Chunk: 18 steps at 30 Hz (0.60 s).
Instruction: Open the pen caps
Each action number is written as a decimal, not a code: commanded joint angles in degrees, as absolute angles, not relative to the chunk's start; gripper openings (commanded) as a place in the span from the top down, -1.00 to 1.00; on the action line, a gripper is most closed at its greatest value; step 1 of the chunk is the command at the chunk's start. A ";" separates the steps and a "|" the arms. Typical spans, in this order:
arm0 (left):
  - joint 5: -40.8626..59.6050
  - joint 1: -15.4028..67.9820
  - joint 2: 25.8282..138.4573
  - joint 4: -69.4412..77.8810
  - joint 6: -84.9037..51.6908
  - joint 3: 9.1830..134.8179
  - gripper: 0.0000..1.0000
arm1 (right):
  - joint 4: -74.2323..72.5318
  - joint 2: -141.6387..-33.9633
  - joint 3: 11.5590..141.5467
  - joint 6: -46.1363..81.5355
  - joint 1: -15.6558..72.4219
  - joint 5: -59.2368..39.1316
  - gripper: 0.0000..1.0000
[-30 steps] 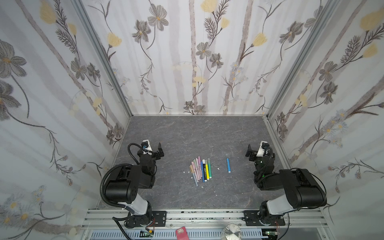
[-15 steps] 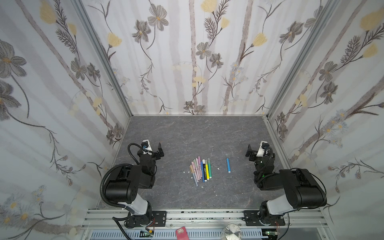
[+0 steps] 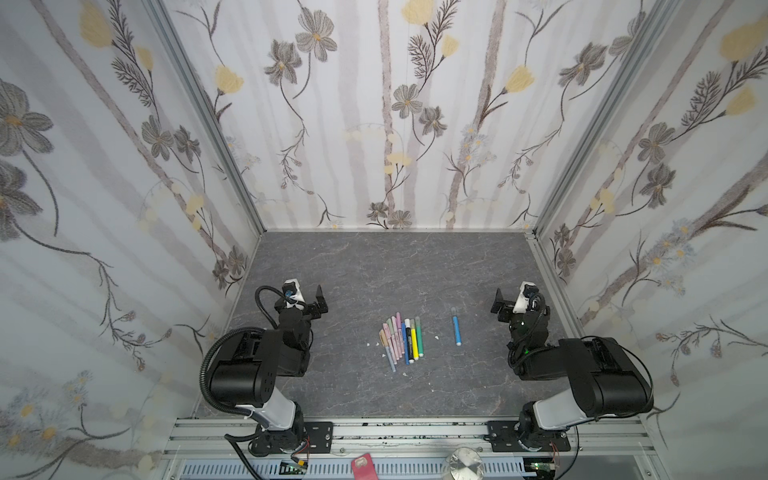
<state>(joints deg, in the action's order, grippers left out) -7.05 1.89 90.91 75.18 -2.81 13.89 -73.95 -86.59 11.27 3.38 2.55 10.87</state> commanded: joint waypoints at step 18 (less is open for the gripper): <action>-12.52 1.85 74.28 62.05 -6.27 14.21 -1.00 | -79.03 -79.33 6.76 2.78 4.58 19.28 -0.99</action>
